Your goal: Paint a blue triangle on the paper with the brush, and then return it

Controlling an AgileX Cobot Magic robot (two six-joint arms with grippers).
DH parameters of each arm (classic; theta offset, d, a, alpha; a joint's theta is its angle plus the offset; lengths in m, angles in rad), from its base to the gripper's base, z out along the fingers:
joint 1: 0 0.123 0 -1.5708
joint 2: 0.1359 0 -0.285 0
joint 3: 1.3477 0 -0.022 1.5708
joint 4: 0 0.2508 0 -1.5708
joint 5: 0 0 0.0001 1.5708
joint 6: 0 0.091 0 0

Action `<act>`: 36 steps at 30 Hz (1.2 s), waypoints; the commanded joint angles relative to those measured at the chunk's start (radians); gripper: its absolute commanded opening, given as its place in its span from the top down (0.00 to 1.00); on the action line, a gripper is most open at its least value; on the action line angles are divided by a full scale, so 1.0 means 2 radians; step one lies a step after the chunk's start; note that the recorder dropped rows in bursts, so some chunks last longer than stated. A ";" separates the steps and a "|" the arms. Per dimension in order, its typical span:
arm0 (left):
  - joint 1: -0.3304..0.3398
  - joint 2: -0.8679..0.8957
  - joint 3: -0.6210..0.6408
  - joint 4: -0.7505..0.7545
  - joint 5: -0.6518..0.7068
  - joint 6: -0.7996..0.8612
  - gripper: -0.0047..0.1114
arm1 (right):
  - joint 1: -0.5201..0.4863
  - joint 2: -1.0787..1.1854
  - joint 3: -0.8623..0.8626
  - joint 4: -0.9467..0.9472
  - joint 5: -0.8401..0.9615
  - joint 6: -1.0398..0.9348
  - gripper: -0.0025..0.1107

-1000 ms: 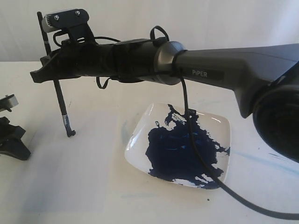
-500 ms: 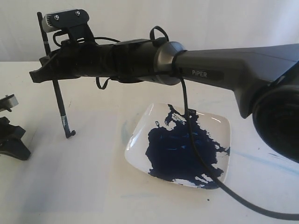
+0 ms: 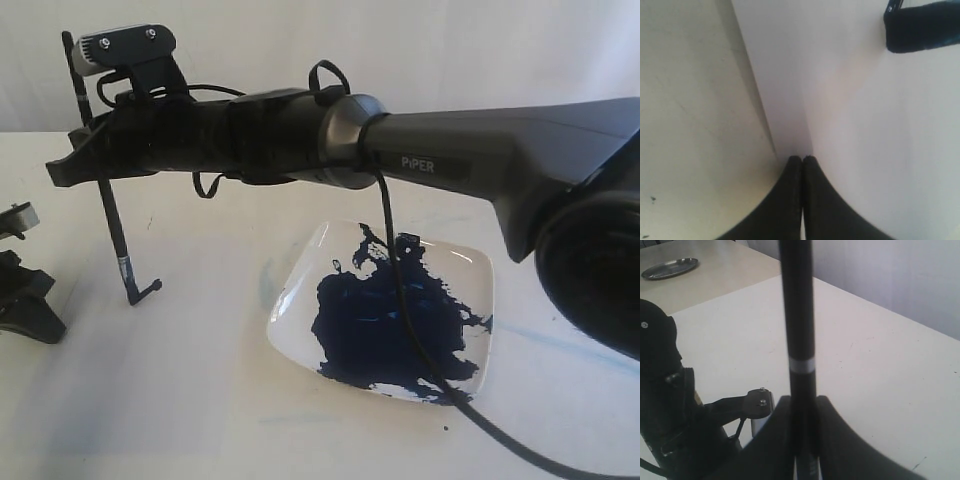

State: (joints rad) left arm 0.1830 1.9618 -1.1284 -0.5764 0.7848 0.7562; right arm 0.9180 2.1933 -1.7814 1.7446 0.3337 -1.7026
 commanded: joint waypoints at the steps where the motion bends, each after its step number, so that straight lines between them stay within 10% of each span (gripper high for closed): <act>1: 0.001 0.003 -0.001 -0.003 0.009 0.002 0.96 | 0.006 0.001 -0.001 0.000 0.005 0.002 0.98; 36: 0.001 0.003 -0.001 -0.003 0.011 0.002 0.96 | 0.024 0.001 -0.001 0.000 0.012 0.002 0.98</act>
State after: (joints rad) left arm 0.1830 1.9618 -1.1284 -0.5764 0.7848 0.7562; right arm 0.9619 2.1933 -1.7814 1.7446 0.3571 -1.7003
